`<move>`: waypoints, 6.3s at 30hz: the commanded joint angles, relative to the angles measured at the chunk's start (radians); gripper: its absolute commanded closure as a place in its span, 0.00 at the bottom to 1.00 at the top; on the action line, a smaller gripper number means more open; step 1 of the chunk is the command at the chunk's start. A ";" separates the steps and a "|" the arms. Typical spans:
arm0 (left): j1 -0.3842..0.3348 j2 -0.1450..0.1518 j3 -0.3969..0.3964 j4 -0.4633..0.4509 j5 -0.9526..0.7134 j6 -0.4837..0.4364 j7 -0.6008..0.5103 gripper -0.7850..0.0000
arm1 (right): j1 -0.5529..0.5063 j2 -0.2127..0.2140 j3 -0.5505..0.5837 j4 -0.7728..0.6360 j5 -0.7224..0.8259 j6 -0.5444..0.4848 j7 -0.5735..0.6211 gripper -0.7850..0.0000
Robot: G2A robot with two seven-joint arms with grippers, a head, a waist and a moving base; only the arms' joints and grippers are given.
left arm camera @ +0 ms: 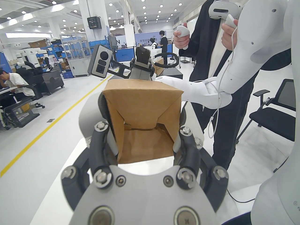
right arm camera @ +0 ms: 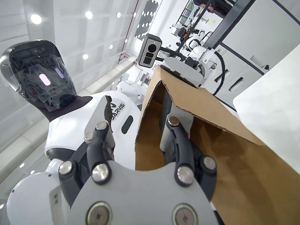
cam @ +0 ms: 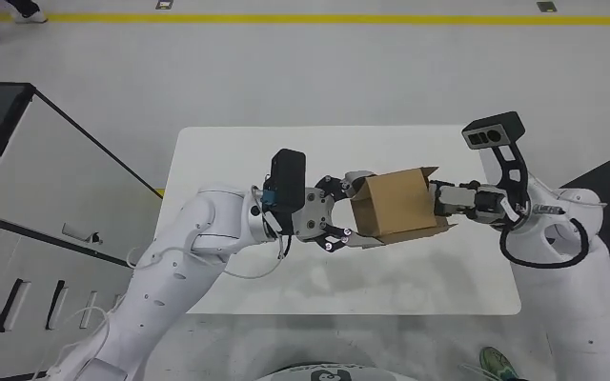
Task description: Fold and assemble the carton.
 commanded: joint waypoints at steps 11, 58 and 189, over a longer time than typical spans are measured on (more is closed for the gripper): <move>0.000 0.001 0.000 -0.012 0.018 0.001 -0.028 1.00 | 0.005 0.005 -0.009 -0.002 -0.060 0.051 0.003 1.00; 0.083 0.030 -0.135 -0.155 0.004 0.019 -0.096 0.00 | 0.022 -0.052 -0.189 0.245 0.518 -0.108 0.211 1.00; 0.065 0.081 -0.129 -0.192 -0.008 0.058 -0.336 1.00 | -0.175 -0.042 0.068 0.007 0.119 -0.071 -0.073 0.64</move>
